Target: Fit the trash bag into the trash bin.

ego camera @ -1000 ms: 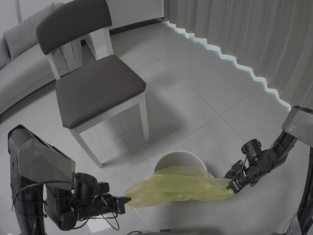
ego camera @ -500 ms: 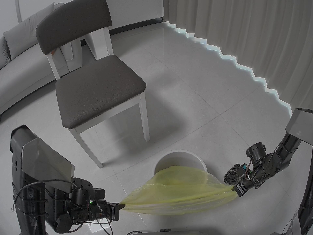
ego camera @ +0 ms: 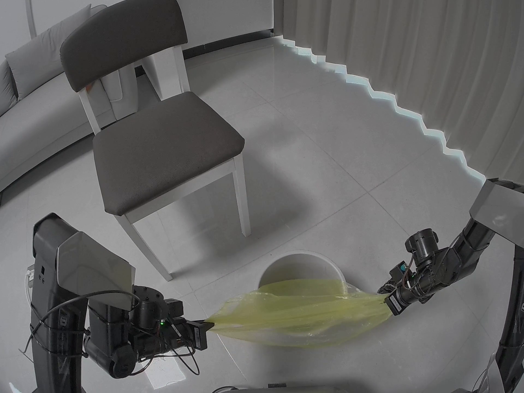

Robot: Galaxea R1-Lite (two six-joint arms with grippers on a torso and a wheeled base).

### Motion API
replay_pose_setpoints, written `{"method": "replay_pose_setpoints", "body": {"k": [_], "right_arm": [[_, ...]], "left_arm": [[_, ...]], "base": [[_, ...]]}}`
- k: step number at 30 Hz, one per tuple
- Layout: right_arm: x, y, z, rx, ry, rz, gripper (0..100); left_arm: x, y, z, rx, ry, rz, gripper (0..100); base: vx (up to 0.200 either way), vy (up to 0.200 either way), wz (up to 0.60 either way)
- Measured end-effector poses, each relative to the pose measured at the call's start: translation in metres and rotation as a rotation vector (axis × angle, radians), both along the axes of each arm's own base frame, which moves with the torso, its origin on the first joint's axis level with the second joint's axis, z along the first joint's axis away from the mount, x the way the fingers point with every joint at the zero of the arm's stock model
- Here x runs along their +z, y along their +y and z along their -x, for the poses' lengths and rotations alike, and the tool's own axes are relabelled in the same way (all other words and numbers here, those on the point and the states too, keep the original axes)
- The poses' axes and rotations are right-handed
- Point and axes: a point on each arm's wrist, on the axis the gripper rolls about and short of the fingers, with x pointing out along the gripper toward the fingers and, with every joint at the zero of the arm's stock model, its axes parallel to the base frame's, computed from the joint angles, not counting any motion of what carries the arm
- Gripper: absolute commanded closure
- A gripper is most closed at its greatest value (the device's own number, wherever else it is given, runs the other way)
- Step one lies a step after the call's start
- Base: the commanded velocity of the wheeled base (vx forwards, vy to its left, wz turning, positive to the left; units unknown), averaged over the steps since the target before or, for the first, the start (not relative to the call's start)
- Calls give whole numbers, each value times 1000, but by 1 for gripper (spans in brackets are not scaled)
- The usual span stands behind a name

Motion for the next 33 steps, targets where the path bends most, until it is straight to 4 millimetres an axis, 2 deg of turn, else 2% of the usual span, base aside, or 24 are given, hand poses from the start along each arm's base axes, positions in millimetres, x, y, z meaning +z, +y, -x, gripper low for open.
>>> {"method": "replay_pose_setpoints", "body": {"k": [7,8,13,14,17,22,28,33], "right_arm": [[-10,12,-9,15,0,25,100],[-11,13,-8,17,3,26,0],[-14,11,-4,18,16,21,0],[-13,11,-3,18,13,19,0],[-3,9,1,19,-9,12,0],[25,15,7,41,-89,-9,0],[50,53,14,177,-173,-92,0],[50,84,10,268,-253,-138,0]], "left_arm": [[-9,-7,-13,-4,-24,9,100],[-9,-7,-13,-4,-23,9,100],[-8,-7,-16,-2,-34,13,100],[-8,-7,-16,-2,-37,14,0],[-5,-7,-17,-1,-44,18,0],[-3,-7,-18,3,-53,24,0],[-1,-7,-21,24,-60,34,0],[1,-7,-22,45,-68,37,0]], "base": [[0,0,0],[0,0,0],[0,0,0],[0,0,0],[0,0,0],[0,0,0],[0,0,0],[0,0,0]]}}
